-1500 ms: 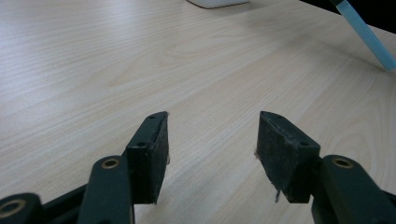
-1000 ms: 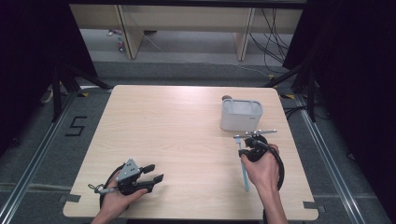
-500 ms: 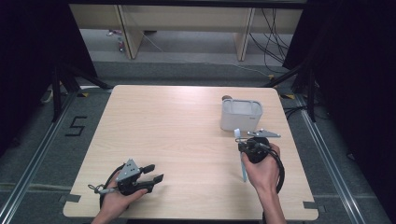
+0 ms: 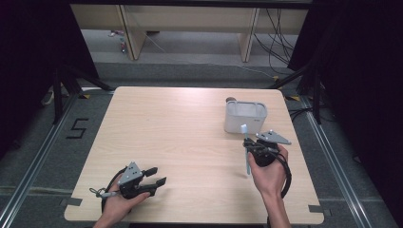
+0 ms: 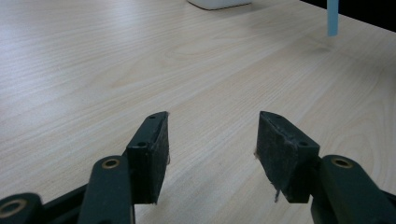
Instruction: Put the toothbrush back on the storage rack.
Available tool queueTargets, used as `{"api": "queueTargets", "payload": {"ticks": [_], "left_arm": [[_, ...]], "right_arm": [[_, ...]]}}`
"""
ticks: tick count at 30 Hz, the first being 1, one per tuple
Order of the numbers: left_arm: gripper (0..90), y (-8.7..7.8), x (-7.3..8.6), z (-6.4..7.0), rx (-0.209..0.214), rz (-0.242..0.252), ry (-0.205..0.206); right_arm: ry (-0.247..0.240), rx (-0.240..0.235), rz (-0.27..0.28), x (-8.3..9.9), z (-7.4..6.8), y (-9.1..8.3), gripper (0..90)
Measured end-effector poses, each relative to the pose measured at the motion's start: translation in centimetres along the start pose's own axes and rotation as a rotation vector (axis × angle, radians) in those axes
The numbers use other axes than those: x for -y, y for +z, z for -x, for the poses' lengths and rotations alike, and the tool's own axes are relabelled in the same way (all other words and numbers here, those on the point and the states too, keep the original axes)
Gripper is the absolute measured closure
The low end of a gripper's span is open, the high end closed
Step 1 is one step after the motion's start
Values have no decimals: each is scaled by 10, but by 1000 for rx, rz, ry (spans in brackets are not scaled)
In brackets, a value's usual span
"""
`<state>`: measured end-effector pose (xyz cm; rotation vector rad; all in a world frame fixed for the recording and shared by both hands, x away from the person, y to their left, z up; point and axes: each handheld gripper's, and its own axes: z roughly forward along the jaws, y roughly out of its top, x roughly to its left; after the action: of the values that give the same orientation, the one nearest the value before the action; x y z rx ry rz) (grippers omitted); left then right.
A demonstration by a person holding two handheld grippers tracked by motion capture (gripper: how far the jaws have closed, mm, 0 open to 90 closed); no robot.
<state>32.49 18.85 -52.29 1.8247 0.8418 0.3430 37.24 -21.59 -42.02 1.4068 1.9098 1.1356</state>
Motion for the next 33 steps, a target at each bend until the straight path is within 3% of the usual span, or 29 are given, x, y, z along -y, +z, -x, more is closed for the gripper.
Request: {"api": "queueTargets", "payload": {"ticks": [6, 11, 12, 13, 16, 17, 18, 24, 25, 26, 28, 33], "left_arm": [[435, 0, 0, 0, -3, 2, -1], [435, 0, 0, 0, -2, 1, -1], [435, -1, 0, 0, -10, -2, 0], [435, -1, 0, 0, -13, -8, 0], [435, -1, 0, 1, -13, -5, -2], [435, 0, 0, 0, -2, 5, -4], [435, 0, 0, 0, -2, 5, -5], [435, -1, 0, 0, -13, -6, 0], [435, -1, 0, 0, -13, -4, -1], [435, -1, 0, 1, -14, -2, -4], [435, -1, 0, 1, -14, -2, -2], [435, -1, 0, 1, -14, -2, -3]], "right_arm": [[-17, 22, 66, 0, 5, -4, 860], [39, 44, 125, -1, 5, -10, 860], [5, 58, 143, -1, 9, -9, 860], [31, 51, 147, -1, 9, -11, 860], [39, 67, 186, -2, 10, -12, 860], [63, 78, 181, -2, 9, -14, 859], [32, 86, 198, -3, 12, -13, 860], [42, 102, 235, -4, 13, -15, 860], [70, 101, 242, -4, 12, -15, 860], [41, 105, 248, -4, 15, -15, 860], [63, 106, 259, -4, 14, -15, 860], [49, 124, 289, -7, 18, -16, 860]]}}
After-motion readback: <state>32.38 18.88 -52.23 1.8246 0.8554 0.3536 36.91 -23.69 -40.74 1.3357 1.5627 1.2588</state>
